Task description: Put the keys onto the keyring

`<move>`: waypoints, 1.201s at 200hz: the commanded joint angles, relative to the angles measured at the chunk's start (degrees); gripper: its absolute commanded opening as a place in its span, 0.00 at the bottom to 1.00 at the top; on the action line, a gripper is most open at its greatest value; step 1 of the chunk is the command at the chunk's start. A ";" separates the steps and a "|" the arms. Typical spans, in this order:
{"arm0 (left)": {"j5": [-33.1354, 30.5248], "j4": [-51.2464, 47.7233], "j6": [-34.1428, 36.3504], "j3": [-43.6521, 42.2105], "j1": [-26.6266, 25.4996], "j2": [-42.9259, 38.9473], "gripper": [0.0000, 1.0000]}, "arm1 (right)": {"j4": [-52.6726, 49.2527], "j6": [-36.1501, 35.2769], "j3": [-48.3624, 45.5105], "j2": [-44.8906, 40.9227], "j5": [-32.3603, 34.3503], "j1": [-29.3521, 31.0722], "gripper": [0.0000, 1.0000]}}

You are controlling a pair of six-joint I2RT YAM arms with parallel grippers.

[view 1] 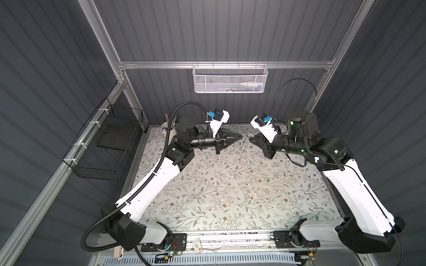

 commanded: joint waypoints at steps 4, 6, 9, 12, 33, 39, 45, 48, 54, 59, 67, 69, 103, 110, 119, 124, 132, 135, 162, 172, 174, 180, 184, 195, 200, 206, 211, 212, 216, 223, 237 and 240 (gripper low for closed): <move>0.34 -2.38 1.73 1.77 0.55 -1.96 0.00 | -0.03 -1.37 0.83 -1.50 8.10 -1.12 0.07; 0.42 -2.37 1.69 1.81 0.59 -1.90 0.00 | -0.06 -1.35 0.81 -1.44 8.02 -1.11 0.07; 0.48 -2.50 1.65 1.85 0.57 -1.88 0.00 | 0.03 -1.32 0.80 -1.47 8.07 -1.08 0.07; 0.47 -2.46 1.71 1.86 0.55 -1.80 0.00 | 0.04 -1.31 0.80 -1.42 7.94 -1.09 0.07; 1.14 -2.29 1.36 2.33 0.55 -1.05 0.00 | 0.07 -1.13 1.52 -0.81 6.89 -0.78 0.06; 1.40 -2.14 1.17 2.45 0.55 -0.87 0.00 | -0.19 -1.14 1.95 -0.44 6.53 -0.62 0.06; 1.58 -1.98 1.01 2.53 0.55 -0.59 0.00 | -0.42 -1.18 2.46 -0.07 6.26 -0.49 0.06; 1.65 -1.91 0.99 2.62 0.55 -0.55 0.00 | -0.49 -1.12 2.69 0.16 6.17 -0.36 0.05; 1.74 -2.02 0.94 2.81 0.55 -0.26 0.00 | -0.61 -1.13 3.22 0.47 6.06 -0.20 0.05; 1.83 -2.06 0.94 2.89 0.55 -0.06 0.00 | -0.62 -1.01 3.57 0.76 5.99 -0.09 0.05; 1.83 -2.08 0.94 2.99 0.55 0.09 0.00 | -0.54 -1.03 4.19 1.01 5.71 0.02 0.06; 1.80 -2.08 0.94 3.04 0.55 0.13 0.00 | -0.53 -1.04 4.33 0.97 5.70 -0.01 0.06; 1.78 -3.02 1.35 3.17 0.55 0.89 0.00 | 0.44 -0.96 6.10 1.36 5.14 0.04 0.06; 1.78 -3.19 1.42 3.26 0.55 0.97 0.00 | 0.26 -0.95 6.65 1.57 4.86 0.14 0.05; 1.56 -3.32 1.48 3.27 0.55 1.10 0.00 | -0.20 -0.96 7.47 2.03 4.61 0.31 0.05; 1.53 -3.33 1.63 3.26 0.55 1.17 0.00 | -0.53 -0.94 8.06 2.36 4.56 0.53 0.06; 1.47 -3.34 1.70 3.28 0.55 1.23 0.00 | -0.84 -1.07 8.87 2.71 4.47 0.87 0.06; 1.42 -3.32 1.66 3.30 0.55 1.28 0.00 | -1.00 -1.12 9.15 2.94 4.40 1.07 0.06; 1.41 -3.74 1.99 3.61 0.56 1.76 0.00 | -1.12 -1.74 10.94 4.19 4.94 2.75 0.06; 1.40 -3.81 2.00 3.71 0.55 1.90 0.00 | -1.14 -1.83 11.40 4.59 4.80 3.03 0.06; 1.41 -3.81 1.97 3.70 0.55 1.93 0.00 | -1.17 -1.83 11.47 4.63 4.78 3.09 0.06; 1.34 -3.83 2.00 3.70 0.55 1.95 0.00 | -1.15 -1.84 11.68 4.86 4.75 3.24 0.06; 1.41 -3.91 1.94 3.76 0.55 2.00 0.00 | -1.13 -1.77 11.77 4.94 4.74 3.28 0.06; 1.39 -4.21 2.18 3.84 0.55 2.00 0.00 | -0.83 -1.75 11.71 4.91 5.06 3.37 0.06; 1.33 -4.30 2.34 3.80 0.59 1.99 0.00 | -0.76 -1.75 11.57 4.85 5.29 3.28 0.06; 1.20 -4.51 2.56 3.76 0.55 1.89 0.00 | -0.71 -1.72 11.38 4.83 5.57 3.29 0.06; 0.91 -4.61 2.76 3.70 0.55 1.73 0.00 | -0.64 -1.83 11.14 4.77 5.77 3.31 0.06; 0.85 -4.62 2.82 3.70 0.55 1.73 0.00 | -0.63 -1.83 11.07 4.75 5.87 3.27 0.07; 0.52 -4.76 3.02 3.68 0.55 1.58 0.00 | -0.53 -1.79 10.82 4.63 6.15 3.23 0.07; 0.03 -4.79 3.19 3.46 0.56 1.35 0.01 | -0.37 -1.92 10.29 4.51 6.80 3.24 0.07; -1.46 -4.93 3.31 3.26 0.59 0.79 0.10 | -0.09 -1.67 9.24 4.10 7.93 3.16 0.07; -1.71 -4.96 3.35 3.18 0.62 0.70 0.12 | -0.02 -1.57 8.98 3.96 8.12 3.10 0.07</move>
